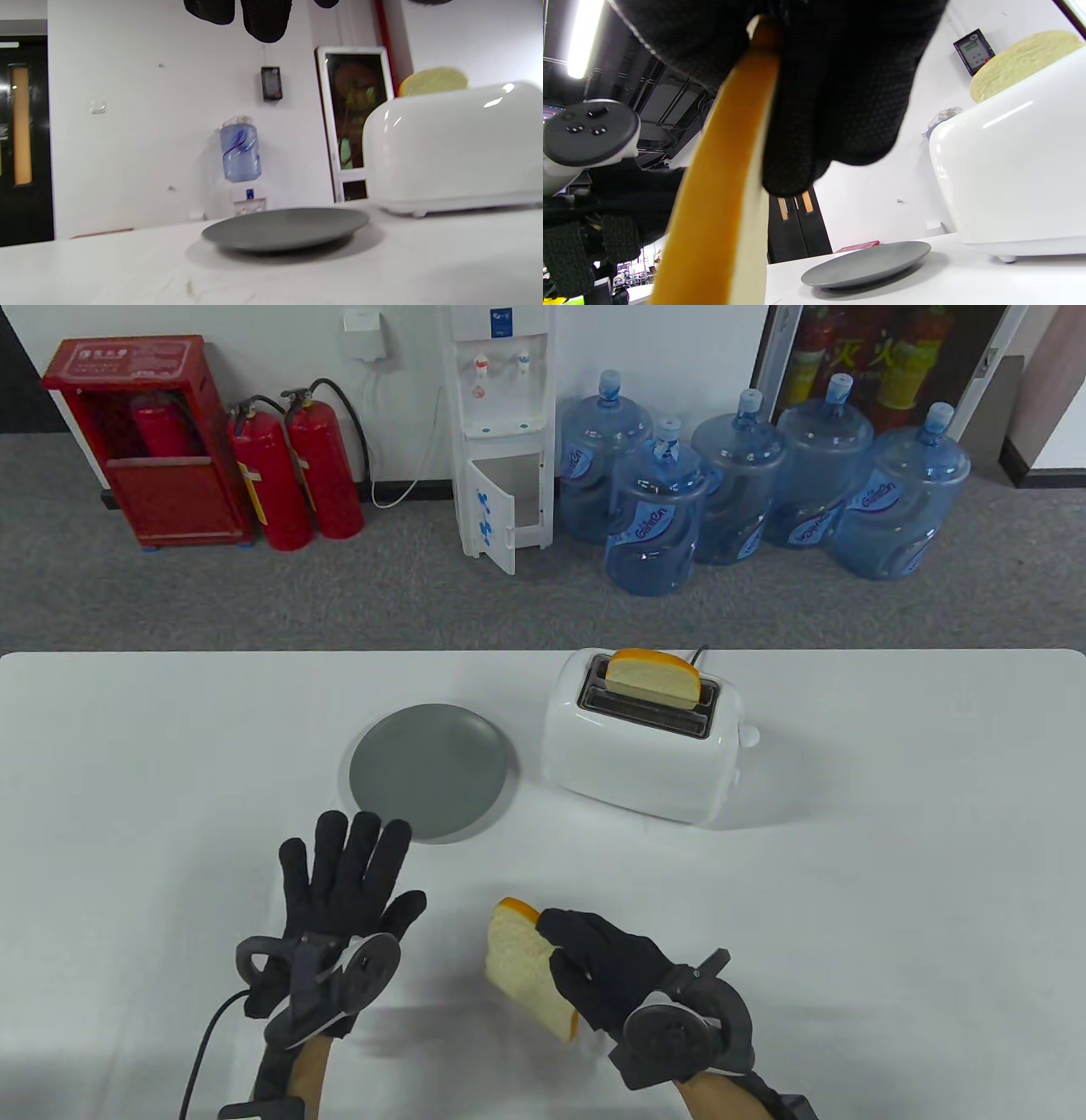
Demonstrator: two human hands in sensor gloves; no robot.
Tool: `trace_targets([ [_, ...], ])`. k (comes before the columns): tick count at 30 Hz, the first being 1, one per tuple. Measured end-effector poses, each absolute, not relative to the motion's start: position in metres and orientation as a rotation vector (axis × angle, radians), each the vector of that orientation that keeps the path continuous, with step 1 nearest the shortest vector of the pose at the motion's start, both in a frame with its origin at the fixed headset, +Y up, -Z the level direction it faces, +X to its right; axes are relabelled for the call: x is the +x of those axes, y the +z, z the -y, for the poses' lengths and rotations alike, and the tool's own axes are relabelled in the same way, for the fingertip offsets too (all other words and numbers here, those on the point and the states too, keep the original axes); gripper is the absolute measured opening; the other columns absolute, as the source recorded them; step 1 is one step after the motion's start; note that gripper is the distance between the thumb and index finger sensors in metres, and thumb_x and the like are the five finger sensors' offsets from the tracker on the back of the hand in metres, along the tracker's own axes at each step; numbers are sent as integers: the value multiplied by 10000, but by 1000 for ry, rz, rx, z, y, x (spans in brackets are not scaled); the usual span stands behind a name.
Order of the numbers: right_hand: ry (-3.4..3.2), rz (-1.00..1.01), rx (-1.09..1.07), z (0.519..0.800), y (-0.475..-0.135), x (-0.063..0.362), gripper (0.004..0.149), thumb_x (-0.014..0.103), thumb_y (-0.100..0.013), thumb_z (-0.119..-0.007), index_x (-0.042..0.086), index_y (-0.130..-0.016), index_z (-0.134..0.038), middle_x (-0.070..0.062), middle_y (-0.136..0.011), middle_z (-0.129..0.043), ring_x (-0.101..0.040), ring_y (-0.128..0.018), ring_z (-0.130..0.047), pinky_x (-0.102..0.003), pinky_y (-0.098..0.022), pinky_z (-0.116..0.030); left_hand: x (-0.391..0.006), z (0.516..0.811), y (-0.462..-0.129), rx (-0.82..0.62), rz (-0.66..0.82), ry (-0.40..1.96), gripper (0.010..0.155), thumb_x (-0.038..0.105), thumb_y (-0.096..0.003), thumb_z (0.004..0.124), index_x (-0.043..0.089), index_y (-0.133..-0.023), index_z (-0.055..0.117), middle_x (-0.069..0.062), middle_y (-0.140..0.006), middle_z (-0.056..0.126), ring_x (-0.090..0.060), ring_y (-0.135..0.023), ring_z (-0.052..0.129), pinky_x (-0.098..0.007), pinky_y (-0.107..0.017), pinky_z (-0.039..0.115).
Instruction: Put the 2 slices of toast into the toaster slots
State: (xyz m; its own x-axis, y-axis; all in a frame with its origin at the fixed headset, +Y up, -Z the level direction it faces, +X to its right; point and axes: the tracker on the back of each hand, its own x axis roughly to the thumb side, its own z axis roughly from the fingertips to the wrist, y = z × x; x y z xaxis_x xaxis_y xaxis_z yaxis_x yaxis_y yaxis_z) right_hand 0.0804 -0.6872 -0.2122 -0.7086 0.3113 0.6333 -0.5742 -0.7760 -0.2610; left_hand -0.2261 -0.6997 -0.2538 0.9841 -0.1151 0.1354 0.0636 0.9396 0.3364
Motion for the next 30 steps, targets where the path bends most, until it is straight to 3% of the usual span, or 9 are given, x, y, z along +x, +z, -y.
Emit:
trace_targets([
  [14,2455,608,796,687,-212,80,495,356,-633,-804,341,-1075,-581,-46,-930,-890,-51,-608,-1129,-316,-515,-1018,-252,718,-265,180,29,-50,755,679,-530,485,407,-1186,228,-21,-1288,308,-396,-1212,246,-654,-816,297],
  [30,2475,647,788,668,-210,74,495,329,-644,-801,380,-1075,-564,-40,-982,-858,-120,-685,-1108,-388,-567,-984,-251,717,-264,210,45,-23,752,671,-532,490,403,-1186,232,-23,-1287,317,-394,-1212,250,-653,-816,300],
])
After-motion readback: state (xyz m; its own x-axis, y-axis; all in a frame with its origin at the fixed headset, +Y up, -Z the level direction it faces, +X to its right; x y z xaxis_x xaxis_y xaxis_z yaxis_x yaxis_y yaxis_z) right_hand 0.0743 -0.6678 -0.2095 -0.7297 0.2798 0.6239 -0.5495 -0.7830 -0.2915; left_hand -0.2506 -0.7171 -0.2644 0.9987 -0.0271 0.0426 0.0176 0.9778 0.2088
